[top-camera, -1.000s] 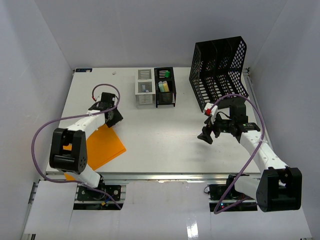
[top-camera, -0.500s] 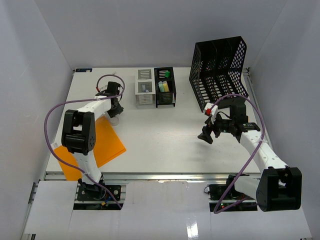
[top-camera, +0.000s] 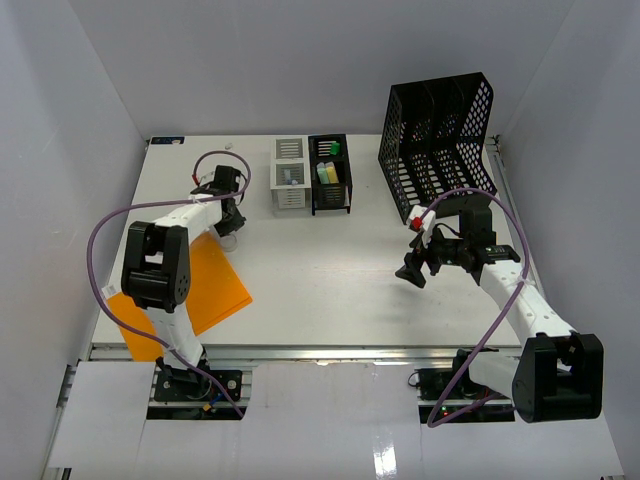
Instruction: Organize the desk
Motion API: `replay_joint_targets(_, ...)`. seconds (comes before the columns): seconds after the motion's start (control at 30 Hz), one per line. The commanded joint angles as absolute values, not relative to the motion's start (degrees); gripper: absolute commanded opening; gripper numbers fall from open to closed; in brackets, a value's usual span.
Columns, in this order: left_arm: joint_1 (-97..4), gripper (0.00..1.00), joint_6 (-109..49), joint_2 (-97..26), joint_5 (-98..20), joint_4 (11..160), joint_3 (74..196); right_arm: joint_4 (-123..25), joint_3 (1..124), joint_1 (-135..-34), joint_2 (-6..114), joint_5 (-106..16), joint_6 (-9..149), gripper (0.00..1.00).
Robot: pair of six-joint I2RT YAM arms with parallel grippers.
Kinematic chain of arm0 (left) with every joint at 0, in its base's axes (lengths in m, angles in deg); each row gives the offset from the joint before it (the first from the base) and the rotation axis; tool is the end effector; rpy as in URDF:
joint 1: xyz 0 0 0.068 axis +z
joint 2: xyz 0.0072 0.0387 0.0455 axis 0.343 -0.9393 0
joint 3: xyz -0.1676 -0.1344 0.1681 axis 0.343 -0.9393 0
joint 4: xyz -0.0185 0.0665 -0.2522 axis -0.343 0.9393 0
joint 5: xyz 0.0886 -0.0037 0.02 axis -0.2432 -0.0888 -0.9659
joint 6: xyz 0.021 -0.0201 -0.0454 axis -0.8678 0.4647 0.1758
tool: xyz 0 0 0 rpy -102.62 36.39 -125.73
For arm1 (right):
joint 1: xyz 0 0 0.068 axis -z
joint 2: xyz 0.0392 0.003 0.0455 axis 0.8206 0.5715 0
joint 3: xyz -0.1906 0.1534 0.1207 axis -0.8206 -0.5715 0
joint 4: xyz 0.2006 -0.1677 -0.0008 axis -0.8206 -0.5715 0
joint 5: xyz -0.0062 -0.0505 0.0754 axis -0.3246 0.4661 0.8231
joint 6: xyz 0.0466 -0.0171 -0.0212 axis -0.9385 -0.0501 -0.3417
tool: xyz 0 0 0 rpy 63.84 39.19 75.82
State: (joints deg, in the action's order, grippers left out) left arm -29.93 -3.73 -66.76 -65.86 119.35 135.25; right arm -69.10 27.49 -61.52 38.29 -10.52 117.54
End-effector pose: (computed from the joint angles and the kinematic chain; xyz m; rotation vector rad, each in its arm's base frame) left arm 0.3713 -0.0530 0.1812 -0.7285 2.5222 0.1653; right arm 0.2245 0.0493 0.2344 -1.1736 1.8256 0.5339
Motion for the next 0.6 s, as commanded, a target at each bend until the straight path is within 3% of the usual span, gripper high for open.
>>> replay_joint_targets(0.0,-29.81,0.36,-6.54,-64.08,-63.35,121.37,131.26,-68.20,27.87,-61.21,38.54,-9.95,117.75,0.97)
replay_joint_targets(0.3,-29.81,0.31,-14.32,-61.46,-57.73,119.65,127.38,-68.23,27.87,-61.21,38.54,-9.74,117.75,0.97)
replay_joint_targets(0.47,-29.81,0.06,-14.70,-63.45,-56.80,119.60,128.76,-68.15,27.87,-61.13,38.46,-9.85,117.75,0.97)
replay_joint_targets(0.57,-29.81,0.04,-14.11,-63.52,-56.55,119.68,131.37,-68.23,27.87,-61.21,38.46,-9.77,117.75,0.97)
